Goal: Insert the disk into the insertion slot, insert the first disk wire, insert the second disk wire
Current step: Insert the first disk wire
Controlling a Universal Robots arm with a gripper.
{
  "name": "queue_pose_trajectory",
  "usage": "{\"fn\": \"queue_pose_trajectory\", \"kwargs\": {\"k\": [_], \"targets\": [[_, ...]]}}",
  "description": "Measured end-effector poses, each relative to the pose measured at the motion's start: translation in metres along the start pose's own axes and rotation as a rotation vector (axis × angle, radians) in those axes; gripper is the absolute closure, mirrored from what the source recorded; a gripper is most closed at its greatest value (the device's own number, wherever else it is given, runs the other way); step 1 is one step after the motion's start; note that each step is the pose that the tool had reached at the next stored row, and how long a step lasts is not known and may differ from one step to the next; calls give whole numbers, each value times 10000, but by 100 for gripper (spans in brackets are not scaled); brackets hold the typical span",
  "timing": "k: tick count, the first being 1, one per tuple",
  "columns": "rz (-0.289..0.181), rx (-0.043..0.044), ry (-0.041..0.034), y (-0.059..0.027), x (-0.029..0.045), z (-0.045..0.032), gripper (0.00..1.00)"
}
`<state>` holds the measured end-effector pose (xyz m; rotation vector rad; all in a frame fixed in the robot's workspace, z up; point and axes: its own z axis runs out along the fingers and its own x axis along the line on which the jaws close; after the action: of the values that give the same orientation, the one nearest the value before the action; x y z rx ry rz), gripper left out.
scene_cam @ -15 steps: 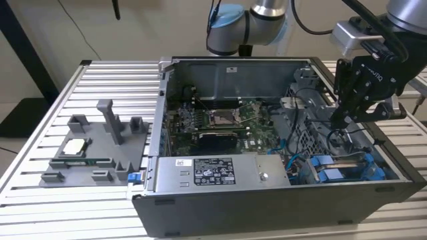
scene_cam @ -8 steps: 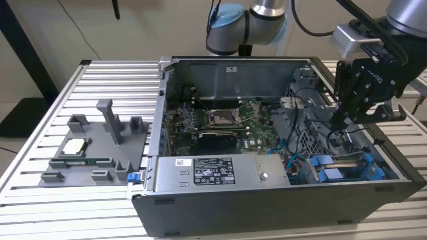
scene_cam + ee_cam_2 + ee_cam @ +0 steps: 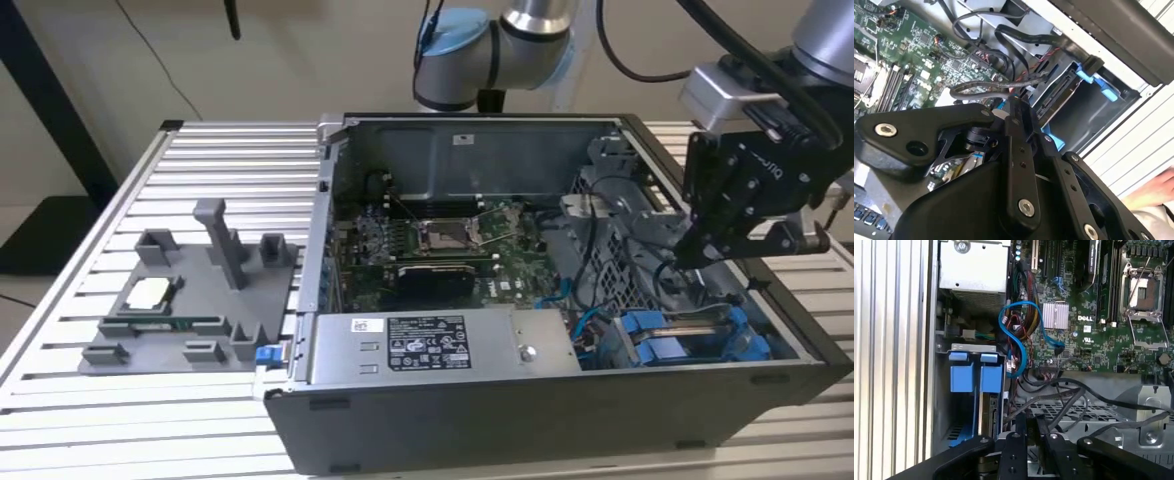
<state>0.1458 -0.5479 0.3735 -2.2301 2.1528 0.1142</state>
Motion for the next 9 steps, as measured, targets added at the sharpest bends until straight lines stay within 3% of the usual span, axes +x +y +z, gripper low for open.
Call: {"fn": "queue_pose_trajectory", "kwargs": {"k": [9], "targets": [[34, 1, 45, -27, 28, 15, 81]]}}
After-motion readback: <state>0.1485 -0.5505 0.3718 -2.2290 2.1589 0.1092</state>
